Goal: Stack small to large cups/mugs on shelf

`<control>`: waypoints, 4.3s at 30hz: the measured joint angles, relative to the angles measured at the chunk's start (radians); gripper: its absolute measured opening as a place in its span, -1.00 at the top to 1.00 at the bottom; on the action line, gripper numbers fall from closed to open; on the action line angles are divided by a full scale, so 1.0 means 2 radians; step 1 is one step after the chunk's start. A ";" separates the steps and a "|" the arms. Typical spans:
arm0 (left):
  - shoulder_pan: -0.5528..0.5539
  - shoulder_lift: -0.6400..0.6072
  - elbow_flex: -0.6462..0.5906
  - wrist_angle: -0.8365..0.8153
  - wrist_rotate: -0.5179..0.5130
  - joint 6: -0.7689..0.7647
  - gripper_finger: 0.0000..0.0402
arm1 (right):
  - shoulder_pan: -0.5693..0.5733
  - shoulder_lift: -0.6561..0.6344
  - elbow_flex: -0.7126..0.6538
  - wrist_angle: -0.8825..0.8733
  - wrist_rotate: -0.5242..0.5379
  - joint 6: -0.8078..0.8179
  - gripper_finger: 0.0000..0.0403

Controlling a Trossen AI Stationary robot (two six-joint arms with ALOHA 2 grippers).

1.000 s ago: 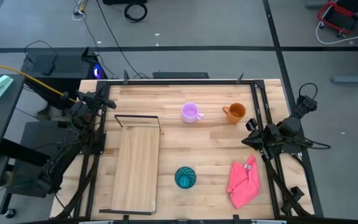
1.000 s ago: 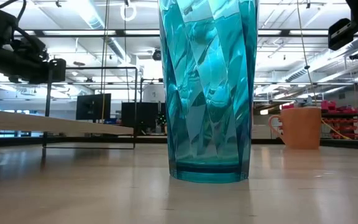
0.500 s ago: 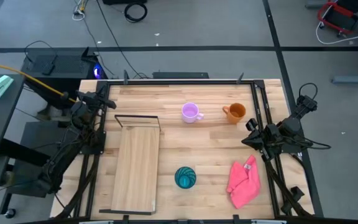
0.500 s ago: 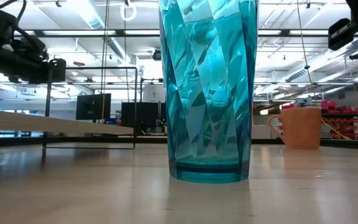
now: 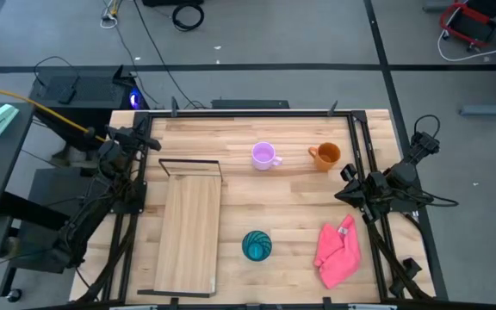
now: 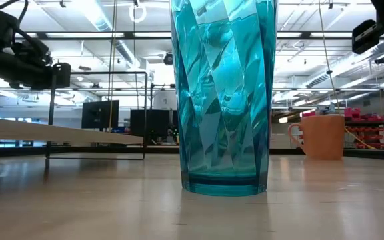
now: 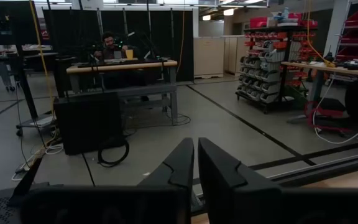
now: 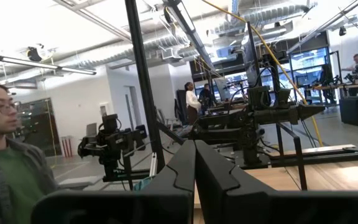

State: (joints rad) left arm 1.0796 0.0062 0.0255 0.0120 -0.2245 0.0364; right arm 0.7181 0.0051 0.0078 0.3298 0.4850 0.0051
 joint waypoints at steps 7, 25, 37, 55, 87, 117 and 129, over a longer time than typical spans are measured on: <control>0.000 0.000 0.000 0.000 0.000 0.000 0.88 | 0.000 0.000 0.000 0.000 0.000 0.000 0.93; 0.000 0.000 0.000 0.000 0.000 0.000 0.87 | 0.000 0.000 0.000 0.000 0.000 0.000 0.93; 0.000 0.000 0.000 0.000 0.000 0.000 0.83 | 0.000 0.000 0.000 0.000 0.000 0.000 0.93; 0.000 0.000 0.000 0.000 0.000 0.000 0.82 | 0.000 0.000 0.000 0.000 0.000 0.000 0.93; 0.000 0.000 0.000 0.001 0.000 0.001 0.85 | 0.000 0.000 0.095 0.001 0.002 -0.058 0.93; 0.000 0.000 -0.001 0.029 0.040 -0.176 0.87 | -0.001 0.015 0.226 0.000 0.135 -0.130 0.74; -0.003 0.000 -0.001 0.130 0.258 -0.207 0.95 | -0.001 0.145 0.337 -0.054 0.246 -0.149 0.60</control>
State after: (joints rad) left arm 1.0728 0.0059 0.0242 0.2716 0.2914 -0.3774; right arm 0.7157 0.2941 0.6827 0.2214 0.9774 -0.2920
